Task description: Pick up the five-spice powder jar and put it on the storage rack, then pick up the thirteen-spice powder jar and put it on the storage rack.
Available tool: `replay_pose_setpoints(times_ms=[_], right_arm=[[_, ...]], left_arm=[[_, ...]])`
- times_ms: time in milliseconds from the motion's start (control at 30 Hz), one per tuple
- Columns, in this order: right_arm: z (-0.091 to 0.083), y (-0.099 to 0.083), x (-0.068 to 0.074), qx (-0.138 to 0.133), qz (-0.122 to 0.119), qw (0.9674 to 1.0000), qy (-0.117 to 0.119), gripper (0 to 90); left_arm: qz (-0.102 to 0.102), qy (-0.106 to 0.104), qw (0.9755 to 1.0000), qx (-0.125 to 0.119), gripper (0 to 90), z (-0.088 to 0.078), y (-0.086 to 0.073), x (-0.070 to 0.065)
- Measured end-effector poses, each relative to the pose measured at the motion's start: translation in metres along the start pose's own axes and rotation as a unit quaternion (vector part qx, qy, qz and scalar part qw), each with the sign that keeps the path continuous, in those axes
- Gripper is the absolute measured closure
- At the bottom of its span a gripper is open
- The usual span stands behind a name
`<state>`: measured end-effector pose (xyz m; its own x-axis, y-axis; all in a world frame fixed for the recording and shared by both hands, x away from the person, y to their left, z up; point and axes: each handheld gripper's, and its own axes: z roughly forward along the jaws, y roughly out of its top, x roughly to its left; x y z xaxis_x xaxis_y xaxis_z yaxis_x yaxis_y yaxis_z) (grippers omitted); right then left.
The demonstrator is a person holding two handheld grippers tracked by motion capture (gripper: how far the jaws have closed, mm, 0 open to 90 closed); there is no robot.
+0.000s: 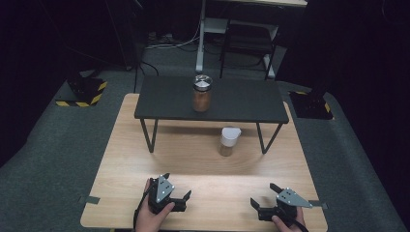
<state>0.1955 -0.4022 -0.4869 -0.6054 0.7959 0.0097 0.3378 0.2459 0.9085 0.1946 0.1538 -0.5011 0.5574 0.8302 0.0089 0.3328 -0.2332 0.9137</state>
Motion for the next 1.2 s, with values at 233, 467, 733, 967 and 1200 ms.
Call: replay_pose_setpoints(times_ms=[233, 467, 733, 967, 1200], right_arm=[[0.0004, 0.0005, -0.0017, 0.001, 0.006, 1.0000, 0.001, 0.3], [0.0004, 0.0006, -0.0007, 0.002, 0.005, 1.0000, -0.002, 0.3], [0.0012, 0.0020, -0.0003, 0.006, 0.006, 1.0000, -0.003, 0.3], [0.0008, 0.0014, 0.0008, 0.004, 0.011, 0.9999, -0.007, 0.3], [0.0005, 0.0014, 0.0027, 0.005, 0.006, 0.9999, -0.008, 0.3]], left_arm=[[0.007, -0.004, 1.0000, -0.003, 0.9, -0.0005, -0.0009, -0.0003], [0.004, -0.003, 1.0000, -0.004, 1.0, -0.0007, -0.0015, -0.0004], [-0.014, -0.013, 0.9998, -0.007, 0.7, -0.0016, -0.0030, 0.0066], [-0.009, -0.015, 0.9998, -0.004, 0.6, -0.0011, -0.0019, 0.0063], [0.002, -0.011, 0.9999, -0.002, 0.6, -0.0006, -0.0011, 0.0030]])
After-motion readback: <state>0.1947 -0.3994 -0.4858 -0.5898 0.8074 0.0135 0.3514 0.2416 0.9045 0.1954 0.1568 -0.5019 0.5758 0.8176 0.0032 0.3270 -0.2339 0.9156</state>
